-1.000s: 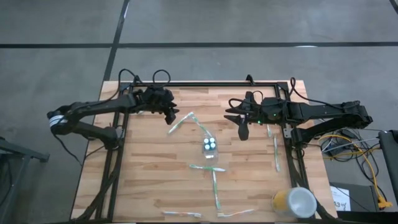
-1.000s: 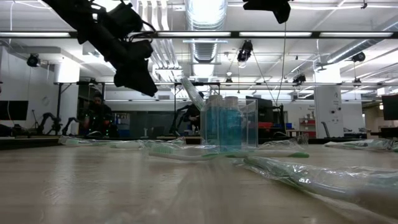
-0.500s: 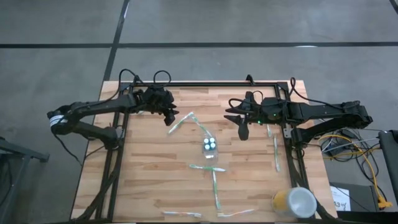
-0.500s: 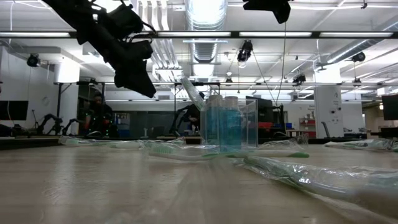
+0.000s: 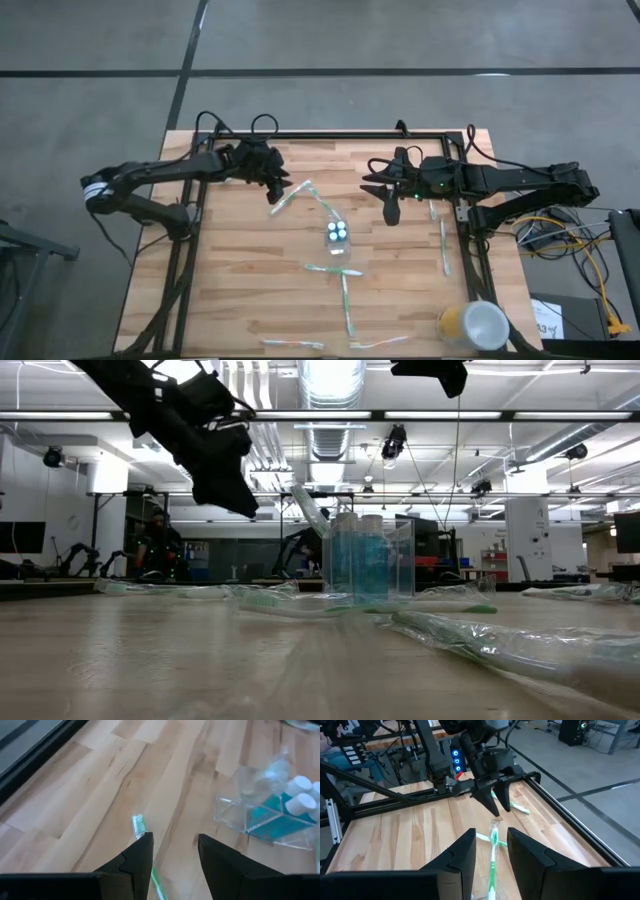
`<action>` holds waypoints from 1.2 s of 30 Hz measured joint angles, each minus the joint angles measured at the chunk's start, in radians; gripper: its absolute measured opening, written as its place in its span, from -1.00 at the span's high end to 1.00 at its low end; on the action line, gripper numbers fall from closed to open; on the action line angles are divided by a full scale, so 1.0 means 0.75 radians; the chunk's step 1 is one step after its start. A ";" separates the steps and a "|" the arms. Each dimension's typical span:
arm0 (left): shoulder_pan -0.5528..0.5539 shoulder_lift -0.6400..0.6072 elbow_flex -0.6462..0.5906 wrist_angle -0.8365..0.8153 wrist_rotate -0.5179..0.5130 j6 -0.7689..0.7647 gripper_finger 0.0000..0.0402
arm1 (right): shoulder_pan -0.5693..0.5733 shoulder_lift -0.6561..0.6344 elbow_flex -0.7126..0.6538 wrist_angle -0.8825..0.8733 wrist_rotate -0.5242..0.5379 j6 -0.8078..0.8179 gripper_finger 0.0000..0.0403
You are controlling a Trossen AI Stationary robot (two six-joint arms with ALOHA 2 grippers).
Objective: Pick & Place toothbrushing station
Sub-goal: Put the white green toothbrush into the back side of the transparent organizer
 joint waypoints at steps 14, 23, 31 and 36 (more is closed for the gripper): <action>0.007 0.224 0.007 0.235 0.082 -0.125 0.20 | 0.000 0.000 0.000 0.001 0.001 0.000 0.44; 0.007 0.247 0.049 0.213 0.083 -0.292 0.20 | 0.000 0.000 0.000 0.000 0.001 0.000 0.50; 0.009 0.229 0.050 0.237 0.083 -0.416 0.20 | 0.000 0.000 0.000 0.000 0.002 0.000 0.50; 0.016 0.256 0.100 0.218 0.120 -0.231 0.20 | 0.000 0.000 0.000 0.000 0.002 0.000 0.47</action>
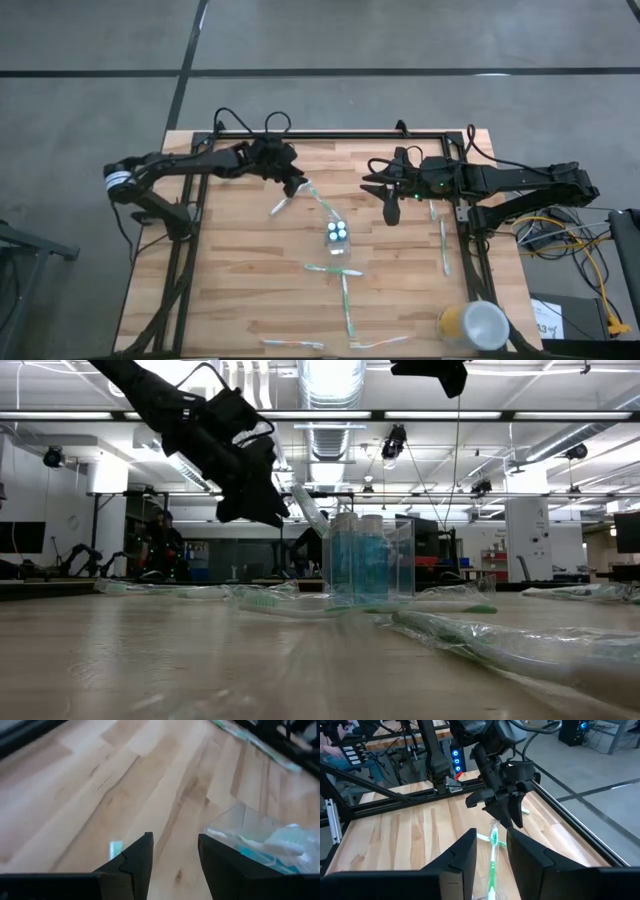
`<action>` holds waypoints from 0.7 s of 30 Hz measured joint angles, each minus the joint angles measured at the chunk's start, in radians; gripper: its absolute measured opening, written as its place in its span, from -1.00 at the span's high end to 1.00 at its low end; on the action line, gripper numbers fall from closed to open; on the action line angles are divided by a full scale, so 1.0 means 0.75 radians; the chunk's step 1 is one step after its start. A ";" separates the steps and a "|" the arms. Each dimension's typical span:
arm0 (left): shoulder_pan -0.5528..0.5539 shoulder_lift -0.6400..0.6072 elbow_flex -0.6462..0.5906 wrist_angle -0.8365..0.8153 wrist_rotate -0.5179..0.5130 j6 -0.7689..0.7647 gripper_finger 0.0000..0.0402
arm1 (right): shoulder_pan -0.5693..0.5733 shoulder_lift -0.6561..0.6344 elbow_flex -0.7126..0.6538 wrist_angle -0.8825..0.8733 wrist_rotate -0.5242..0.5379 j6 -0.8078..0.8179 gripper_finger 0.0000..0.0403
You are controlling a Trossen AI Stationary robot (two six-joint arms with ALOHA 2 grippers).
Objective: Pick & Place toothbrushing station
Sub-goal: Put the white green toothbrush into the back side of the transparent organizer
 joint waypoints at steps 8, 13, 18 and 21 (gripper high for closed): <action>0.002 0.115 0.062 -0.037 -0.001 0.017 0.20 | 0.001 0.000 0.000 0.000 0.000 0.000 0.50; 0.015 0.187 0.082 -0.036 0.004 -0.040 0.20 | 0.001 0.000 0.000 0.000 0.000 0.000 0.54; 0.040 0.255 0.090 -0.035 0.003 -0.118 0.20 | 0.001 0.000 0.000 0.000 0.000 0.000 0.56; 0.043 0.298 0.090 -0.050 0.003 -0.123 0.20 | 0.001 0.000 0.000 0.000 0.000 0.000 0.56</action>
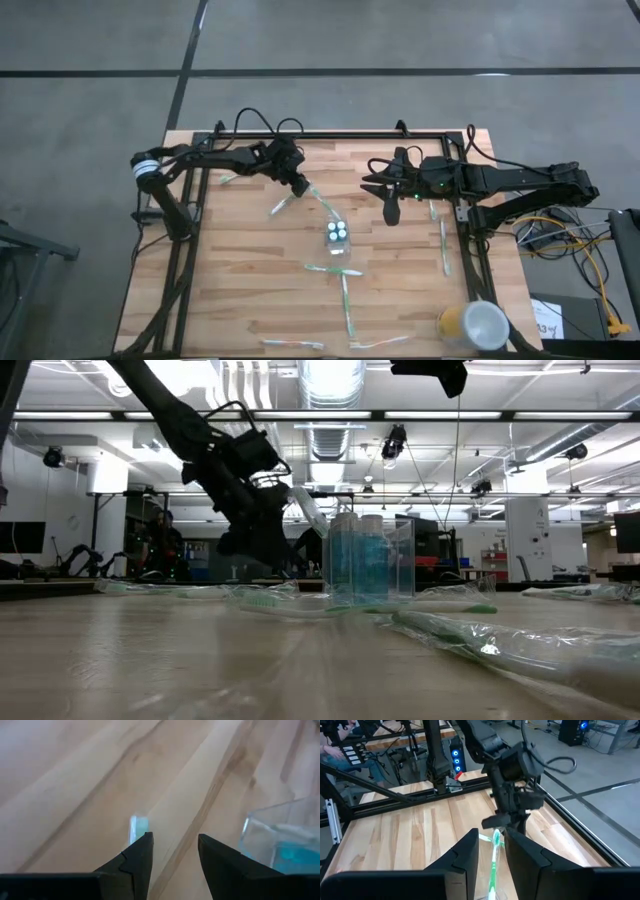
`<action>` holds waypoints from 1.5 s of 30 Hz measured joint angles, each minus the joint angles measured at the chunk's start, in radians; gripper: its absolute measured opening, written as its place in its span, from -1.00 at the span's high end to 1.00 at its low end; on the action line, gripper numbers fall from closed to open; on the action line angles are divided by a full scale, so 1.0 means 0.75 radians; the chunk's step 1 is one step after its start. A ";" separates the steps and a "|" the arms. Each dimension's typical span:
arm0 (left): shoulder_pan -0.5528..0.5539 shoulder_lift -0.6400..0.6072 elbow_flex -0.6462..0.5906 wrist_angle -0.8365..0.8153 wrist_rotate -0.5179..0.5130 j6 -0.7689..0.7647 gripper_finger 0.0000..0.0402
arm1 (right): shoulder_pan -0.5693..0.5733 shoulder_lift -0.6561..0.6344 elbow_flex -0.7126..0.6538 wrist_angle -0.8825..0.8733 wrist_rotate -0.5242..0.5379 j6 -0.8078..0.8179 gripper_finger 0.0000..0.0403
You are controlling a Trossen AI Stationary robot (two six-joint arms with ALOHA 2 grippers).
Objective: Pick & Place toothbrushing station
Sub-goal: Put the white green toothbrush into the back side of the transparent organizer
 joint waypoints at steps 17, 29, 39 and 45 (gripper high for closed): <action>0.003 0.136 0.056 0.028 -0.089 0.191 0.20 | 0.000 0.000 0.000 0.001 0.000 0.000 0.54; 0.005 0.228 0.080 0.028 -0.103 0.220 0.21 | 0.000 0.000 0.000 0.001 -0.001 0.000 0.63; 0.006 0.227 0.081 -0.014 -0.129 0.236 0.71 | 0.000 0.000 0.000 0.002 0.000 0.000 0.58; 0.006 0.225 0.081 -0.020 -0.123 0.198 0.89 | 0.000 0.000 0.000 0.002 0.000 0.000 0.56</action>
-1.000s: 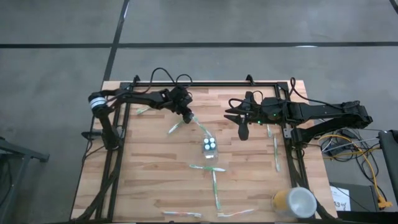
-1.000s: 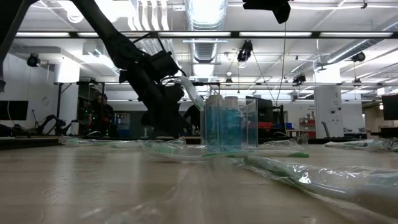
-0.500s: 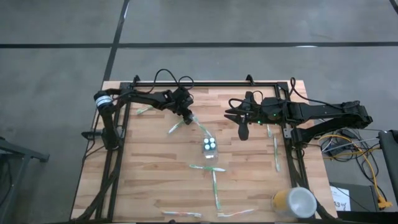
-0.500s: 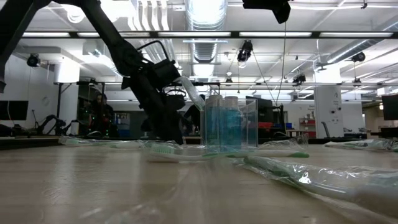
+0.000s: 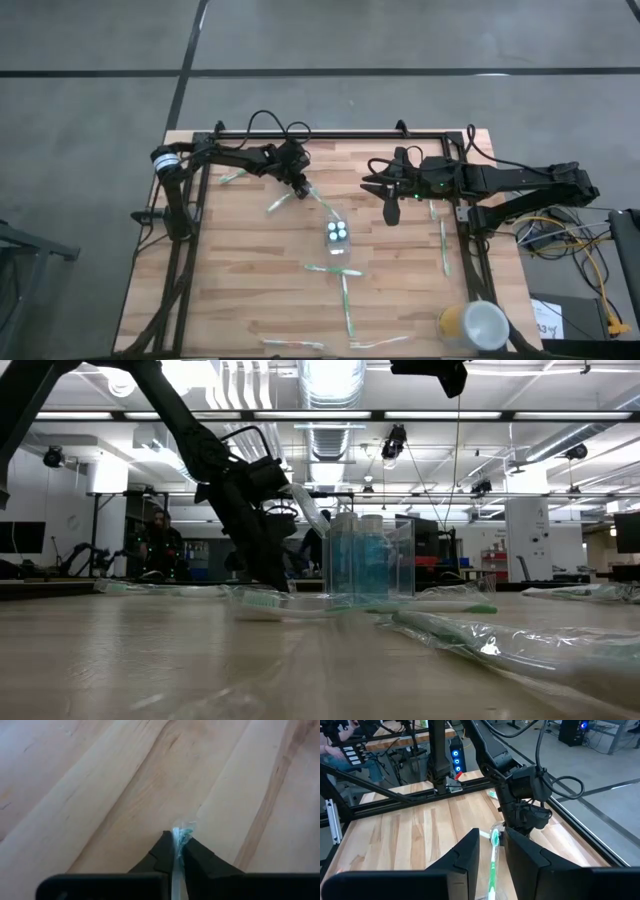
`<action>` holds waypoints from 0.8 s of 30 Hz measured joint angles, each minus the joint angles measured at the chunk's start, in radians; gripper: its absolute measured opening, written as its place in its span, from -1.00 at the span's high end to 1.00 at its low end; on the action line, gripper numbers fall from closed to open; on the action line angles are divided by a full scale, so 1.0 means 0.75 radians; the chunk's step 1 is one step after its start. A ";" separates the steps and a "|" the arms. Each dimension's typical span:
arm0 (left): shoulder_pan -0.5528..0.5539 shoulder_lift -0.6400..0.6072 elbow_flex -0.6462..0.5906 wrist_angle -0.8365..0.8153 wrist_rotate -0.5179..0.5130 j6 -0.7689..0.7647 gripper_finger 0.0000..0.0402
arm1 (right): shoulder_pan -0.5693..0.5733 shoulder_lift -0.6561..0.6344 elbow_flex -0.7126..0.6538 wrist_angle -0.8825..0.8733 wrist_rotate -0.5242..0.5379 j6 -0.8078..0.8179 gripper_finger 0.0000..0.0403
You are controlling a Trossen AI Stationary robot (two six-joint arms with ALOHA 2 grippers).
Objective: Pick & Place toothbrushing station
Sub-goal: Put the white green toothbrush into the back side of the transparent organizer
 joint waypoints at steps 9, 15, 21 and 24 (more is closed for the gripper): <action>0.001 -0.042 0.066 -0.111 0.115 -0.024 0.89 | 0.000 0.000 0.000 0.001 0.000 0.000 0.61; 0.015 -0.206 0.080 -0.159 0.070 0.001 0.89 | 0.000 0.000 0.000 0.004 0.000 0.000 0.66; 0.021 -0.440 0.078 -0.125 0.010 0.050 0.87 | 0.000 0.000 0.000 0.004 -0.001 0.000 0.66; 0.017 -0.557 0.070 -0.041 0.002 0.084 0.88 | 0.000 0.000 0.000 0.004 -0.001 0.000 0.66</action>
